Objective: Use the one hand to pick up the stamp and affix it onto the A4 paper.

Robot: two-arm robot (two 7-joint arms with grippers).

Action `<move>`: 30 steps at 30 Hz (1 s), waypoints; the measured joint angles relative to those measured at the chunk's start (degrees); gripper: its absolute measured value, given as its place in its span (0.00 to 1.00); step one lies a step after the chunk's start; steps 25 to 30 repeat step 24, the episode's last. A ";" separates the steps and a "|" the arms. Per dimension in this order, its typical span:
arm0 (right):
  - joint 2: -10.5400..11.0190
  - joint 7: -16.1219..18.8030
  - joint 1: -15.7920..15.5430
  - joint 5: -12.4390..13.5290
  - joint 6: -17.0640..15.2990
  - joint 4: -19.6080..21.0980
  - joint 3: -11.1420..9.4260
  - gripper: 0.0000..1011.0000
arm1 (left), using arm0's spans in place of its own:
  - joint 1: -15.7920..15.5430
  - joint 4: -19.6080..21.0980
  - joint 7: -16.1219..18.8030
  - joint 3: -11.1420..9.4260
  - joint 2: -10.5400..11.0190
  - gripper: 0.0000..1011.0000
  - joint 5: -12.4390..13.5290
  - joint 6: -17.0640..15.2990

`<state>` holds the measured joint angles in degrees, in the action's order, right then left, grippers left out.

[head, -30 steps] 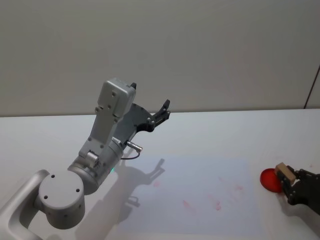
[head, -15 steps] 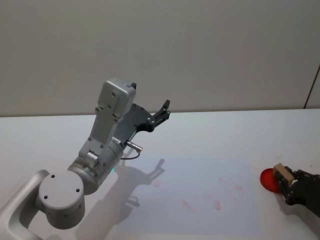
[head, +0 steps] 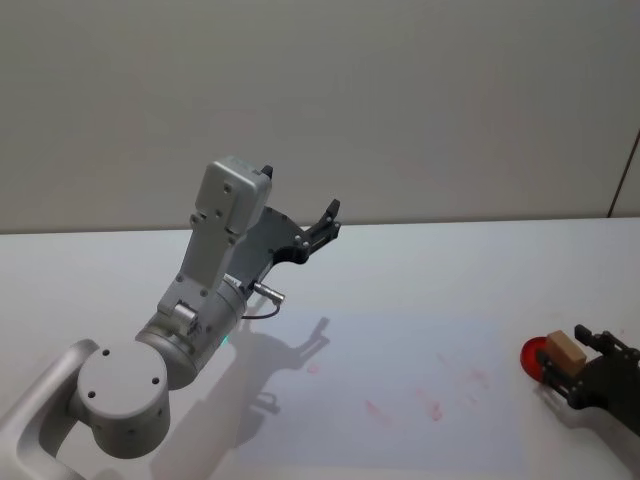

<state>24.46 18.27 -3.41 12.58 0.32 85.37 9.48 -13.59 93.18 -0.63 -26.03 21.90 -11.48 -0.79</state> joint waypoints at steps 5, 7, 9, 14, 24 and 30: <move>-0.12 -0.12 0.10 0.35 -0.04 0.29 0.00 0.78 | 0.00 0.00 0.00 0.00 0.00 0.99 0.00 0.00; -0.15 -0.17 0.15 0.54 -0.06 0.51 -0.01 0.86 | 0.00 0.00 0.00 0.00 0.00 0.99 0.00 0.00; -0.18 -0.26 0.18 0.77 -0.07 0.81 -0.04 0.91 | 0.00 0.00 0.00 0.00 0.00 0.99 0.00 0.00; -0.21 -0.75 0.11 1.16 -0.09 1.42 -0.12 0.99 | 0.00 0.00 0.00 0.00 0.00 0.99 0.00 0.00; -0.22 -2.32 -0.66 1.75 -0.12 2.80 -0.29 0.99 | 0.00 0.00 0.00 0.00 0.00 0.99 0.00 0.00; -0.22 -2.32 -0.66 1.75 -0.12 2.80 -0.29 0.99 | 0.00 0.00 0.00 0.00 0.00 0.99 0.00 0.00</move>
